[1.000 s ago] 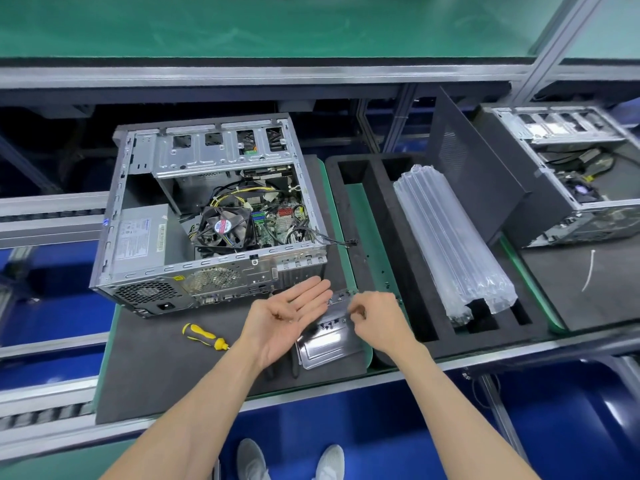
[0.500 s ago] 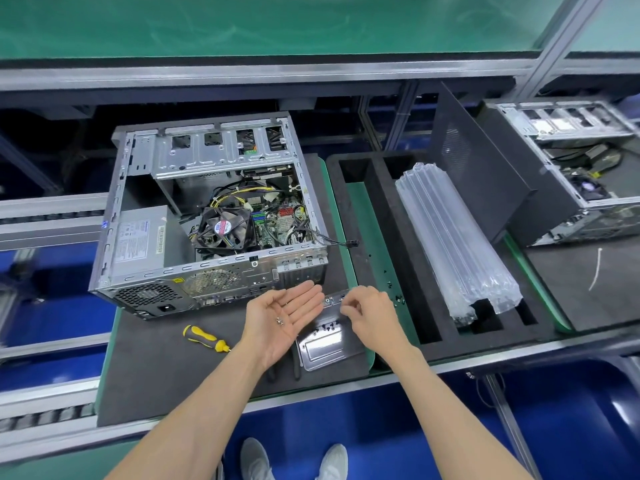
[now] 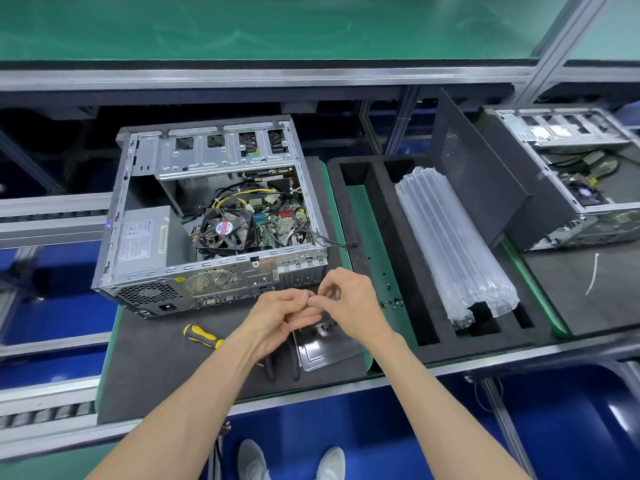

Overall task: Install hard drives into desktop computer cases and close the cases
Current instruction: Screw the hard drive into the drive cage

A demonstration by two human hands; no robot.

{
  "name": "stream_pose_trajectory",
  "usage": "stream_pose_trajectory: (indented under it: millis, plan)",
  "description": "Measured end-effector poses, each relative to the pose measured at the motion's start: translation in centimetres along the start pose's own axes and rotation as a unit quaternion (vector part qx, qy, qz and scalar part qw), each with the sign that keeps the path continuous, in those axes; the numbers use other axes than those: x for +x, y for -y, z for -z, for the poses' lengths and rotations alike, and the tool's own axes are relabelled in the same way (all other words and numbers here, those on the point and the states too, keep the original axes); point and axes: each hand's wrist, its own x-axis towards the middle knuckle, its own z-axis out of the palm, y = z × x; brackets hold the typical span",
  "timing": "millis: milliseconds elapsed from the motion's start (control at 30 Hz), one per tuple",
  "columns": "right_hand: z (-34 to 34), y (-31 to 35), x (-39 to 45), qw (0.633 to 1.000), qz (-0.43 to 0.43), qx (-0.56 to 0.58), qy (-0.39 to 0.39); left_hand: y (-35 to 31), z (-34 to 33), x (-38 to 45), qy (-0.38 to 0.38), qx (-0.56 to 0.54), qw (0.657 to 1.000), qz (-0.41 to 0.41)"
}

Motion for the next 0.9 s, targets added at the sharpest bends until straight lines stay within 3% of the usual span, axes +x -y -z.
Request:
stream_pose_trajectory:
  millis: [167, 333, 600, 900]
  plan:
    - [-1.3, -0.2, -0.3, 0.999, -0.03, 0.029, 0.011, -0.2, 2.5, -1.1, -0.039, -0.025, 0.999, -0.008]
    - [-3.1, 0.0, -0.6, 0.994, -0.042, -0.065, 0.083, -0.3, 6.0, -3.5, -0.085, -0.136, 0.986, -0.039]
    - [-9.5, 4.4, -0.8, 0.979, 0.053, -0.094, 0.173, -2.2, 10.0, -7.6, -0.107, -0.282, 0.95, -0.074]
    - [-18.2, 9.1, -0.8, 0.959, 0.09, -0.2, 0.18, -2.5, 12.3, -10.0, -0.138, -0.299, 0.938, -0.106]
